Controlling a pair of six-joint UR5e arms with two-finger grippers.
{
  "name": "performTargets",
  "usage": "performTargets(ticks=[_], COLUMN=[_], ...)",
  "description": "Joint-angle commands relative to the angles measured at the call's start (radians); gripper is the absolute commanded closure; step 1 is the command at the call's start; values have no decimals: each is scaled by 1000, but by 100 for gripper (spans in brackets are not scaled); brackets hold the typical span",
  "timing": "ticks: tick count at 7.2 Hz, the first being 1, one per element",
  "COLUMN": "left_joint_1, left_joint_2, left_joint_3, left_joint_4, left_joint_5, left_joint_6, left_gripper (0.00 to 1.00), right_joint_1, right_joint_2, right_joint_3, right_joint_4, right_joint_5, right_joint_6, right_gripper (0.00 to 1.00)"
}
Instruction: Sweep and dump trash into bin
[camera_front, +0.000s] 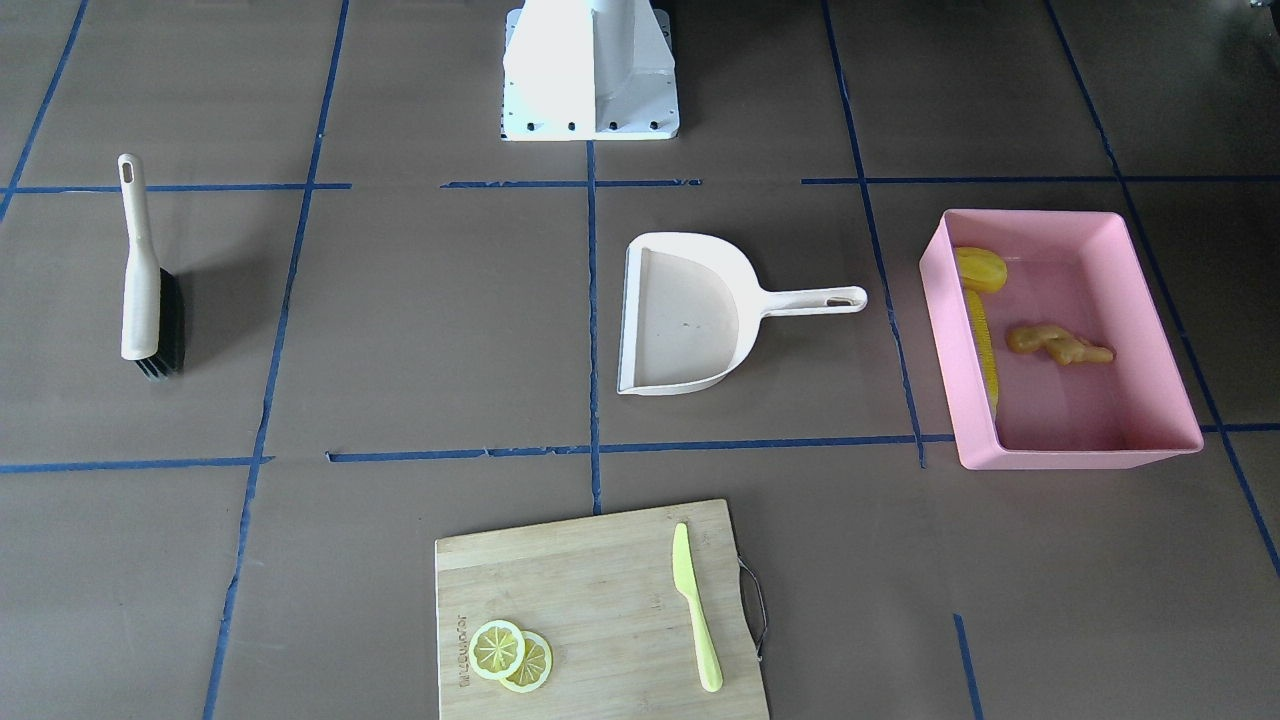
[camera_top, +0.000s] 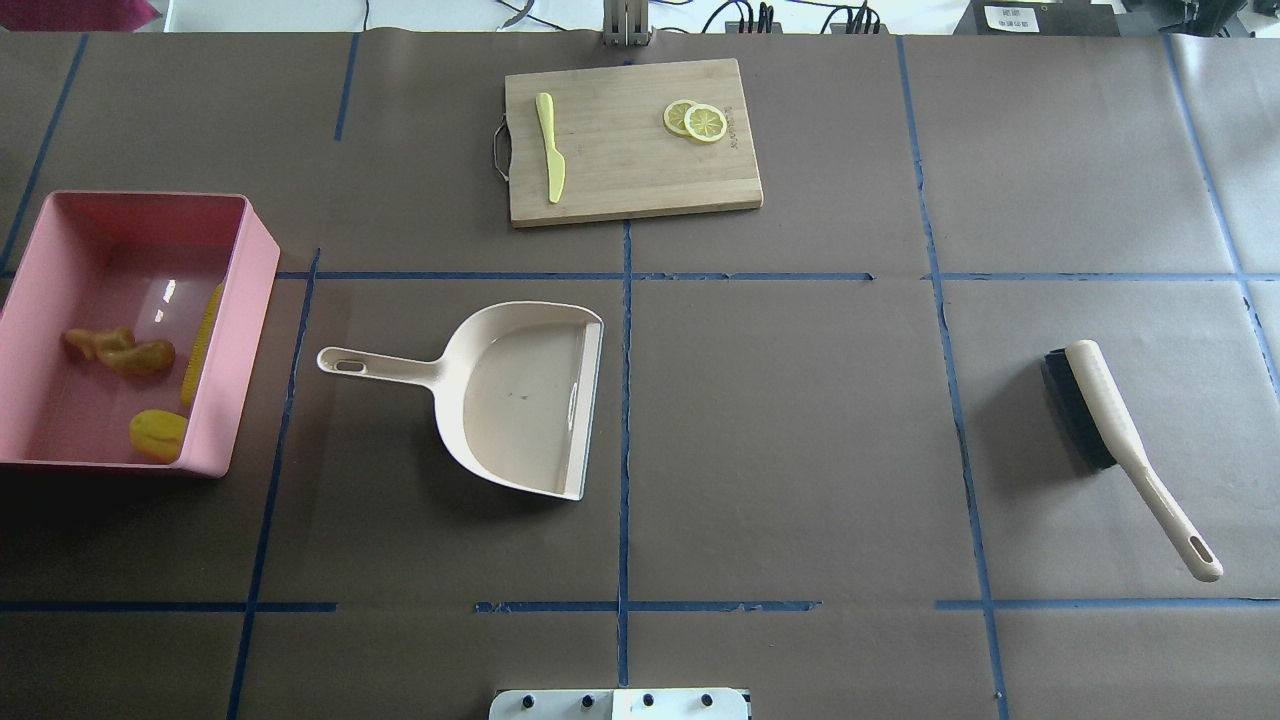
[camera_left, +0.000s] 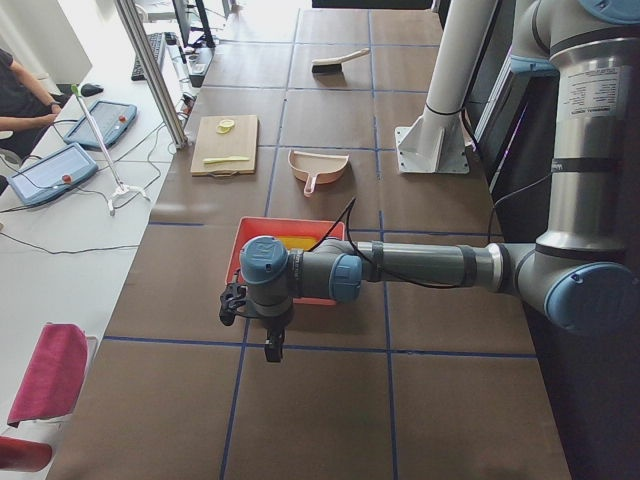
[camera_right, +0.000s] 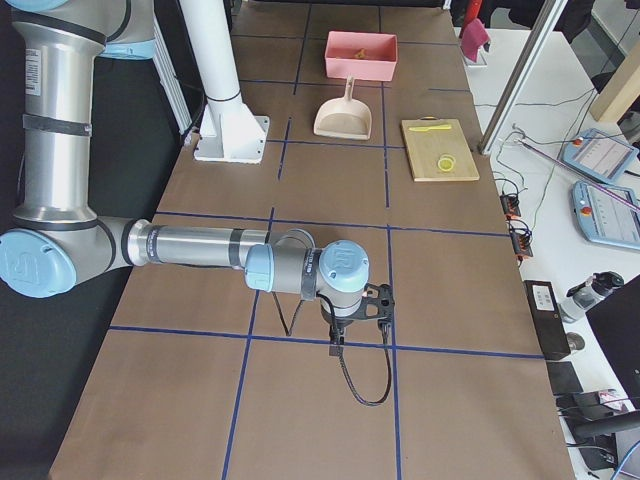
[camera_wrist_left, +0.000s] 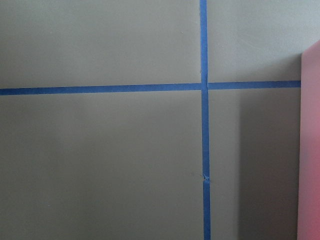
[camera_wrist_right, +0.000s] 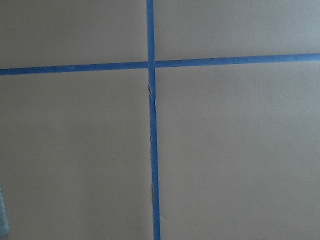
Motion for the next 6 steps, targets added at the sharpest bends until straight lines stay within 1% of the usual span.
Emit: performTargets(ticks=[1,5,6], left_joint_1=[0,2,3], left_joint_2=[0,-2,-8], left_joint_3=[-1,-10,1], left_joint_4=[0,0,0], left_joint_5=[-2,-2,-2], left_joint_6=[4,3,3], left_gripper=[0,0,0], right_joint_1=[0,0,0], right_joint_2=[0,0,-1], right_joint_3=[0,0,2], right_joint_4=[0,0,0], right_joint_5=[0,2,5], right_joint_6=[3,3,3], right_gripper=[0,0,0])
